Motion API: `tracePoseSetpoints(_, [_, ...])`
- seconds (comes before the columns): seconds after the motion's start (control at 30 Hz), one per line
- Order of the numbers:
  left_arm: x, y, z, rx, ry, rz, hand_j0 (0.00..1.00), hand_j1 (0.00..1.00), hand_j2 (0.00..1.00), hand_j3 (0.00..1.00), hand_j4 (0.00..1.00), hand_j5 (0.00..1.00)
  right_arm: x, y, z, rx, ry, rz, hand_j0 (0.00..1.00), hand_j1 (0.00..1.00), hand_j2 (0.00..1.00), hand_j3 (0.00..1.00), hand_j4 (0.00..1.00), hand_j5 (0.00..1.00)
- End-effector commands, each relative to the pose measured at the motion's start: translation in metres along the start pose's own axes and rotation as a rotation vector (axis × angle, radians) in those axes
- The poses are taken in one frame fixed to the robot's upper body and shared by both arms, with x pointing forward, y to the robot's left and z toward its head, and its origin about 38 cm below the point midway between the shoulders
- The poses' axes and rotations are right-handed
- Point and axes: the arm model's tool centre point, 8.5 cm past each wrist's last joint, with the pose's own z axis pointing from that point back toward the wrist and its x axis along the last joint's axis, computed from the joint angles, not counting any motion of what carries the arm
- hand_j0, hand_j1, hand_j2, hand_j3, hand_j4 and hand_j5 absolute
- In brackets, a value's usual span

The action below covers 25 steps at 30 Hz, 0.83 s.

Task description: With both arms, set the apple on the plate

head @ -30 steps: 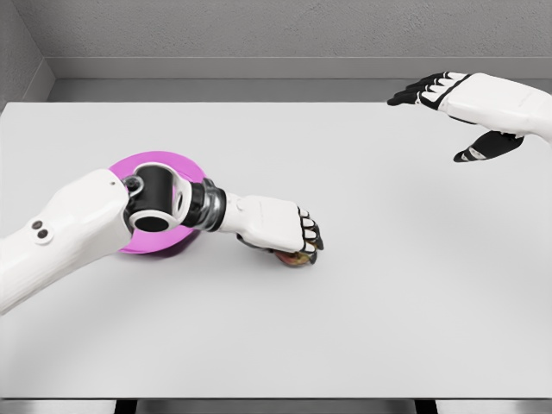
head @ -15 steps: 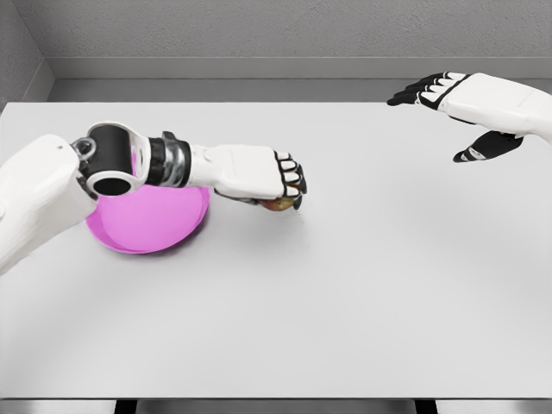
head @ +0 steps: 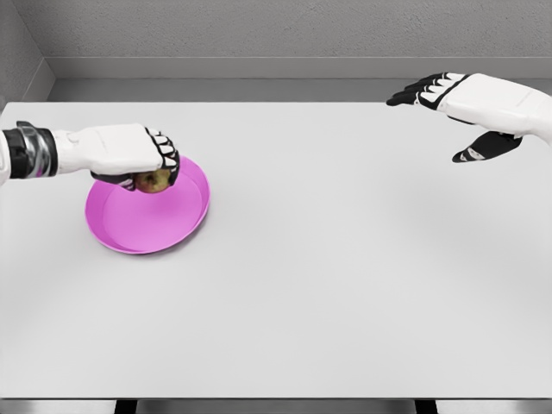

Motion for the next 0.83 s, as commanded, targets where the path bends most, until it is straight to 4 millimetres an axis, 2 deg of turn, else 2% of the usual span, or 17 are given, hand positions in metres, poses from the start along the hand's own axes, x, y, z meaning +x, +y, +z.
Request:
tracePoseSetpoints(0.0, [-0.002, -0.002, 0.003, 0.000, 0.006, 0.013, 0.72, 0.72, 0.72, 0.72, 0.72, 0.72, 0.000, 0.000, 0.000, -0.001, 0.000, -0.003, 1.00, 1.00, 1.00, 1.00, 1.00, 1.00])
tracePoseSetpoints(0.03, [-0.001, -0.004, 0.003, -0.002, 0.005, 0.014, 1.00, 1.00, 1.00, 1.00, 1.00, 1.00, 0.000, -0.001, 0.000, -0.003, 0.000, -0.002, 1.00, 1.00, 1.00, 1.00, 1.00, 1.00])
tracePoseSetpoints(0.13, [-0.001, -0.001, 0.004, 0.013, 0.001, 0.025, 1.00, 1.00, 1.00, 1.00, 1.00, 1.00, 0.000, 0.000, 0.001, -0.001, 0.001, -0.002, 1.00, 1.00, 1.00, 1.00, 1.00, 1.00])
tracePoseSetpoints(0.2, [-0.006, -0.002, 0.008, 0.097, -0.042, 0.178, 1.00, 1.00, 1.00, 1.00, 1.00, 1.00, 0.000, 0.000, 0.000, -0.001, 0.000, -0.003, 1.00, 1.00, 1.00, 1.00, 1.00, 1.00])
tracePoseSetpoints(0.27, [-0.030, -0.012, 0.021, 0.174, -0.015, 0.351, 1.00, 1.00, 1.00, 1.00, 1.00, 1.00, 0.000, 0.000, 0.000, -0.002, -0.002, -0.003, 1.00, 1.00, 1.00, 1.00, 1.00, 1.00])
tracePoseSetpoints(0.37, [-0.046, -0.029, 0.033, 0.197, 0.022, 0.459, 1.00, 1.00, 1.00, 1.00, 1.00, 1.00, 0.001, 0.000, -0.001, -0.004, -0.004, -0.005, 1.00, 1.00, 1.00, 1.00, 1.00, 1.00])
tracePoseSetpoints(0.4, [-0.049, -0.044, 0.039, 0.209, 0.033, 0.530, 1.00, 1.00, 1.00, 1.00, 1.00, 1.00, 0.000, 0.000, -0.001, -0.003, -0.001, -0.005, 1.00, 1.00, 1.00, 1.00, 1.00, 1.00])
tracePoseSetpoints(0.5, [-0.054, -0.061, 0.062, 0.230, 0.084, 0.571, 1.00, 1.00, 1.00, 1.00, 1.00, 1.00, 0.001, 0.000, -0.001, -0.004, -0.004, -0.005, 1.00, 1.00, 1.00, 1.00, 1.00, 1.00])
tracePoseSetpoints(0.53, [-0.059, -0.057, 0.073, 0.253, 0.106, 0.566, 1.00, 1.00, 1.00, 1.00, 1.00, 1.00, 0.001, 0.000, -0.001, -0.003, -0.003, -0.004, 1.00, 1.00, 1.00, 1.00, 1.00, 1.00])
tracePoseSetpoints(0.7, [-0.070, -0.068, 0.085, 0.249, 0.157, 0.592, 1.00, 1.00, 1.00, 1.00, 1.00, 1.00, 0.000, 0.000, 0.000, -0.002, -0.002, -0.003, 1.00, 1.00, 1.00, 1.00, 1.00, 1.00])
tracePoseSetpoints(0.8, [-0.070, -0.069, 0.084, 0.249, 0.157, 0.592, 1.00, 1.00, 1.00, 1.00, 1.00, 1.00, 0.000, 0.000, 0.000, -0.002, -0.002, -0.003, 1.00, 1.00, 1.00, 1.00, 1.00, 1.00])
